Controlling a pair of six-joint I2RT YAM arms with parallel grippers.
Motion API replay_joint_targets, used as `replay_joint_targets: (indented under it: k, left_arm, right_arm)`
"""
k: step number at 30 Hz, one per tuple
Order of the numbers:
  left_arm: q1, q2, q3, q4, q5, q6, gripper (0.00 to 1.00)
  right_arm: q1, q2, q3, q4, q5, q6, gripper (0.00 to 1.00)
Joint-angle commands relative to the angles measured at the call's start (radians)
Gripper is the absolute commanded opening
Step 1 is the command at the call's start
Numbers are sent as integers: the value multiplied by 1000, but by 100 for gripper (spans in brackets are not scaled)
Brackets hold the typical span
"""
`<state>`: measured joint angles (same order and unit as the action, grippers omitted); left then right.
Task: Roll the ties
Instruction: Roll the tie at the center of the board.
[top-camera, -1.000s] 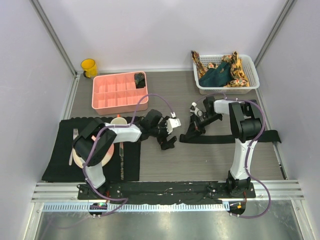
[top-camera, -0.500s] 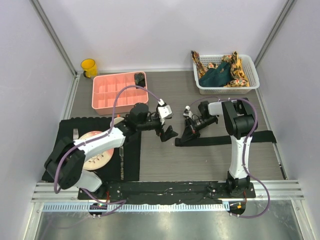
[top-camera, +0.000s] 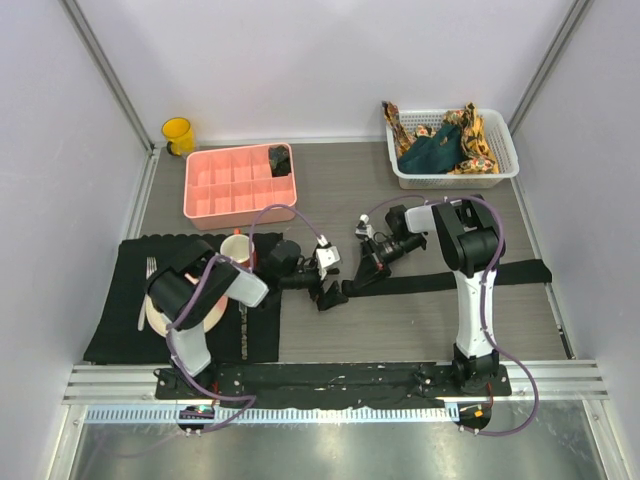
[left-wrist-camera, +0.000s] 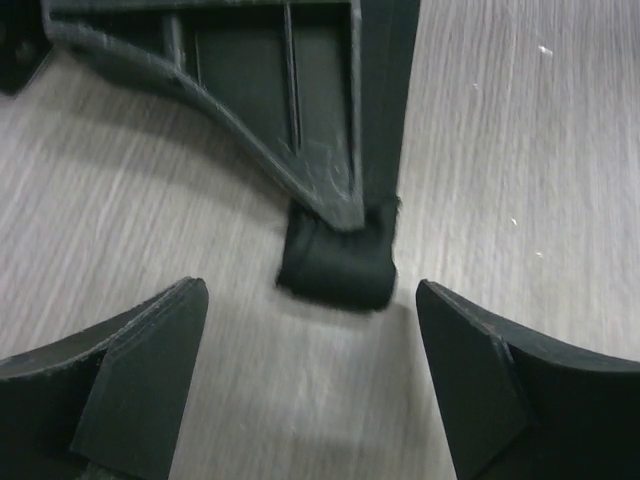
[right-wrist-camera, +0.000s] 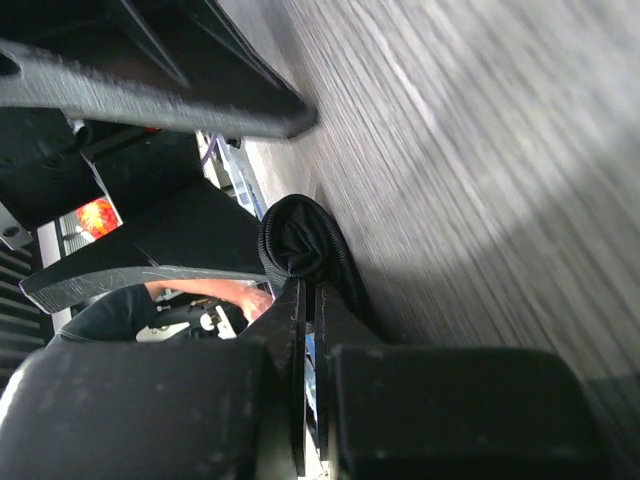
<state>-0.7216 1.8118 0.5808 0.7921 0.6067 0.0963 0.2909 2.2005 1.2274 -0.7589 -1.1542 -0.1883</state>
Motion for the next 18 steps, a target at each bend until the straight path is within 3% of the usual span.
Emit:
replay_joint_targets:
  k: [1,5,16,18]
  left_arm:
    - [-16,85,22,193,22,13,83]
    - [-27,113,4,206,22,45,67]
    - [-55,84,-82,129,-5,161,45]
    - [-64,64,-56,70,-31,181,32]
  right_arm:
    - [24,42,3,93,151,-4,1]
    - [28,44,1,121,146,29,1]
    - [36,36,0,165,145,70,1]
    - [39,27,0,171,165,75,4]
